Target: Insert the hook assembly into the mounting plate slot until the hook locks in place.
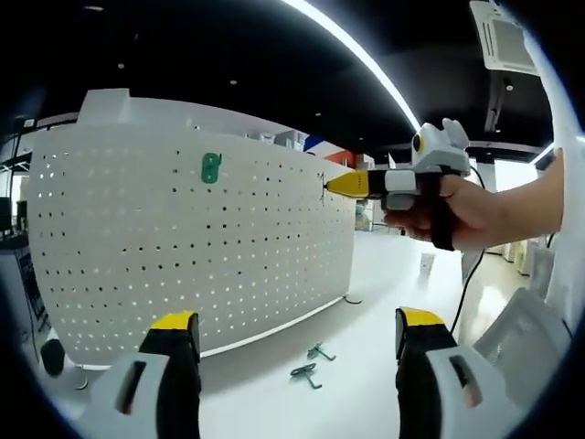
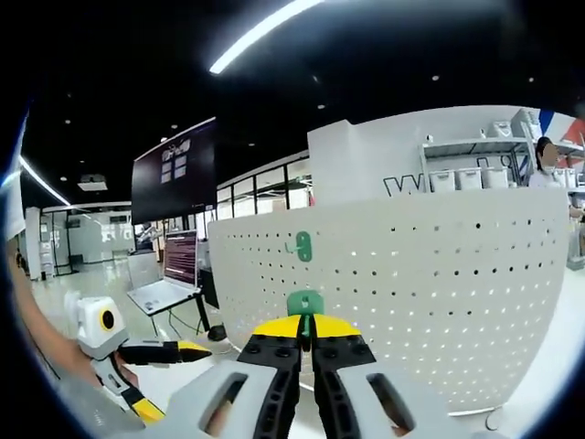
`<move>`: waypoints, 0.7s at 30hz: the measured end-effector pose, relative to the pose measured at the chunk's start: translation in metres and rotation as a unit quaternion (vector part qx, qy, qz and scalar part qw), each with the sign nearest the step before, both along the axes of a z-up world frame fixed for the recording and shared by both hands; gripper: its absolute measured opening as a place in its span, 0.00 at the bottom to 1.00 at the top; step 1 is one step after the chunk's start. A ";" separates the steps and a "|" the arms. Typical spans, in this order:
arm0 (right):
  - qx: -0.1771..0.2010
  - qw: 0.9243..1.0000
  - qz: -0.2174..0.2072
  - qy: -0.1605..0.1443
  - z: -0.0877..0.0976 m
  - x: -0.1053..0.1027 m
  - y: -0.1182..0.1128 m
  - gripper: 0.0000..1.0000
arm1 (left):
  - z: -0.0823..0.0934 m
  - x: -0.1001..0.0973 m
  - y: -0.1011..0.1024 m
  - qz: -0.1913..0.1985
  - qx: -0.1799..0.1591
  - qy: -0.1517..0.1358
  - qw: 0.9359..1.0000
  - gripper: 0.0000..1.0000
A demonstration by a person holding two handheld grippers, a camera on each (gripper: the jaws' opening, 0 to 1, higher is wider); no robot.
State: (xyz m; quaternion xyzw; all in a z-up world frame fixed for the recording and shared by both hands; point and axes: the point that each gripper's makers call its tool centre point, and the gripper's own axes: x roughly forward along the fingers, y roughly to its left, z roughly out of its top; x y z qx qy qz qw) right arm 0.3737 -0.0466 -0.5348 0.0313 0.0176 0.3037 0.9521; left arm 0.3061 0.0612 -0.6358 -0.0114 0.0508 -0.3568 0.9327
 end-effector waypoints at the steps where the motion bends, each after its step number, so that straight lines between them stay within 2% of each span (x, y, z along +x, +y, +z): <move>1: -0.001 1.000 -0.003 0.000 0.001 0.001 -0.001 0.01 | -0.001 -0.001 0.002 0.002 0.000 0.001 1.000 0.91; 13: -0.020 0.999 -0.031 0.003 0.009 0.011 -0.011 0.01 | -0.015 -0.018 0.014 0.019 -0.009 0.011 1.000 0.91; 18: -0.031 0.998 -0.047 0.009 0.011 0.016 -0.017 0.01 | -0.013 -0.019 0.013 0.018 -0.009 0.009 1.000 0.91; 21: -0.039 0.998 -0.050 0.012 0.011 0.018 -0.017 0.01 | -0.018 -0.019 0.014 0.018 -0.001 0.012 1.000 0.91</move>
